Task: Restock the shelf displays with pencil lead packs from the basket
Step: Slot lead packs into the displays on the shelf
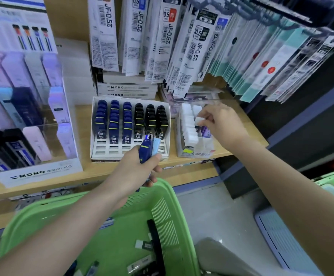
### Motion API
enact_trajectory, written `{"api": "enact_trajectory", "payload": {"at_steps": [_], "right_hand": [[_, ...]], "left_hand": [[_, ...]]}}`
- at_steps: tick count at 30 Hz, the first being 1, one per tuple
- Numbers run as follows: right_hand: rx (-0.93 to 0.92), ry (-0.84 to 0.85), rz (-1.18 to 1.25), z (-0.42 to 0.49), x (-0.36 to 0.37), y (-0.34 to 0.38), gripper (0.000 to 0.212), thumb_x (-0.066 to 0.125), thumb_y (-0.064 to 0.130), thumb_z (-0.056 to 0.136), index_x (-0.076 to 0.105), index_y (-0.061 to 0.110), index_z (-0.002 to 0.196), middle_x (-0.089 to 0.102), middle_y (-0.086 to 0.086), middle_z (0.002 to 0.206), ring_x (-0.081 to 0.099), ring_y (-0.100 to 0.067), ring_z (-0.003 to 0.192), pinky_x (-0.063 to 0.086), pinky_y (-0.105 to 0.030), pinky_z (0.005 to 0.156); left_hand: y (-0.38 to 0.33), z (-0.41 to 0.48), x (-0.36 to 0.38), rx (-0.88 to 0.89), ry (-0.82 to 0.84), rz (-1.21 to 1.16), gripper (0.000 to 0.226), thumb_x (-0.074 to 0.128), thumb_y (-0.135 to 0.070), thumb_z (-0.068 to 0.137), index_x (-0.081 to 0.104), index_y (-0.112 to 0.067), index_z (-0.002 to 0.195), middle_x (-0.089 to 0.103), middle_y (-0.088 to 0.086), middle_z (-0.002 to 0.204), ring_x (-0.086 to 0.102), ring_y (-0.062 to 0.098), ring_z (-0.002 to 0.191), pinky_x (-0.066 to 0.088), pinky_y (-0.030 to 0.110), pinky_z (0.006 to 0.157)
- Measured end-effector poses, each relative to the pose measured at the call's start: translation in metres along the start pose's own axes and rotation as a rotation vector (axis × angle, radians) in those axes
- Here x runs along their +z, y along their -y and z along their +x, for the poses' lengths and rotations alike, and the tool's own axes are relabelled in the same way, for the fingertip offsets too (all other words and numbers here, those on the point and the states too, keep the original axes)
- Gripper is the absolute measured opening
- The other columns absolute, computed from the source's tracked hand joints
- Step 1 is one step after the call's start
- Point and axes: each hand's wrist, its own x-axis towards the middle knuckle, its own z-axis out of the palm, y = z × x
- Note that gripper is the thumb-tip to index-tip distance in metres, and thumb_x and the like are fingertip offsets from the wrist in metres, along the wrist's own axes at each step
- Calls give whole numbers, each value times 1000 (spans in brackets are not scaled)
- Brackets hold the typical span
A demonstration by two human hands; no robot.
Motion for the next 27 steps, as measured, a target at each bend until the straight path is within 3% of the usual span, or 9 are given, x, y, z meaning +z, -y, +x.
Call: {"api": "enact_trajectory", "payload": {"at_steps": [2, 5, 7, 16, 20, 23, 25, 27], "right_hand": [[-21, -50, -37, 1, 4, -2, 11, 66, 19, 86, 68, 14, 95, 56, 7, 79, 51, -22, 95, 35, -28, 80], [-29, -129, -131, 3, 8, -5, 12, 66, 27, 86, 70, 19, 95, 65, 3, 101, 45, -22, 104, 19, -23, 77], [-23, -166, -161, 4, 9, -7, 16, 66, 30, 85, 69, 20, 97, 67, 4, 103, 45, -21, 106, 17, -25, 75], [-17, -217, -204, -2, 10, -4, 20, 65, 28, 86, 67, 14, 101, 67, -2, 106, 46, -27, 107, 25, -32, 82], [0, -295, 25, -20, -4, 26, 17, 51, 20, 95, 61, 12, 106, 59, 0, 99, 47, -18, 96, 35, -29, 83], [18, -180, 336, -44, -12, 66, 14, 48, 21, 97, 60, 15, 100, 54, 9, 85, 48, -4, 72, 40, -20, 67], [69, 19, 488, -58, -13, 88, 14, 48, 26, 97, 60, 18, 99, 54, 14, 78, 49, 0, 64, 39, -11, 59], [113, 219, 620, -68, -11, 102, 13, 51, 29, 95, 59, 18, 98, 56, 11, 77, 53, -1, 64, 41, -9, 60]], "left_hand": [[-1, 2, 3, 6, 2, 5, 15, 53, -22, 95, 55, -12, 107, 60, 4, 76, 51, 11, 51, 45, 20, 49], [-1, 5, 6, 7, 10, 7, 13, 53, -22, 96, 55, -14, 106, 61, 4, 77, 51, 10, 49, 45, 20, 48], [0, 5, 7, 5, 13, 6, 11, 52, -22, 96, 55, -15, 105, 61, 3, 76, 51, 8, 48, 45, 19, 48], [-1, -2, 7, -5, 21, -70, 9, 54, -18, 95, 56, -12, 102, 59, 6, 76, 55, 8, 50, 52, 20, 50], [-2, -12, 3, -7, 35, -148, 8, 56, -14, 93, 60, -11, 99, 63, 10, 82, 60, 11, 58, 58, 26, 59], [-3, -21, -3, 14, 31, -161, 6, 58, -12, 92, 62, -14, 96, 68, 12, 86, 64, 14, 64, 58, 26, 61], [-4, -28, -6, 33, 26, -156, 7, 58, -12, 92, 62, -15, 96, 71, 9, 86, 66, 12, 65, 56, 22, 59], [-6, -35, -10, 54, 30, -152, 8, 59, -11, 91, 63, -15, 96, 72, 7, 83, 67, 11, 65, 55, 21, 58]]}}
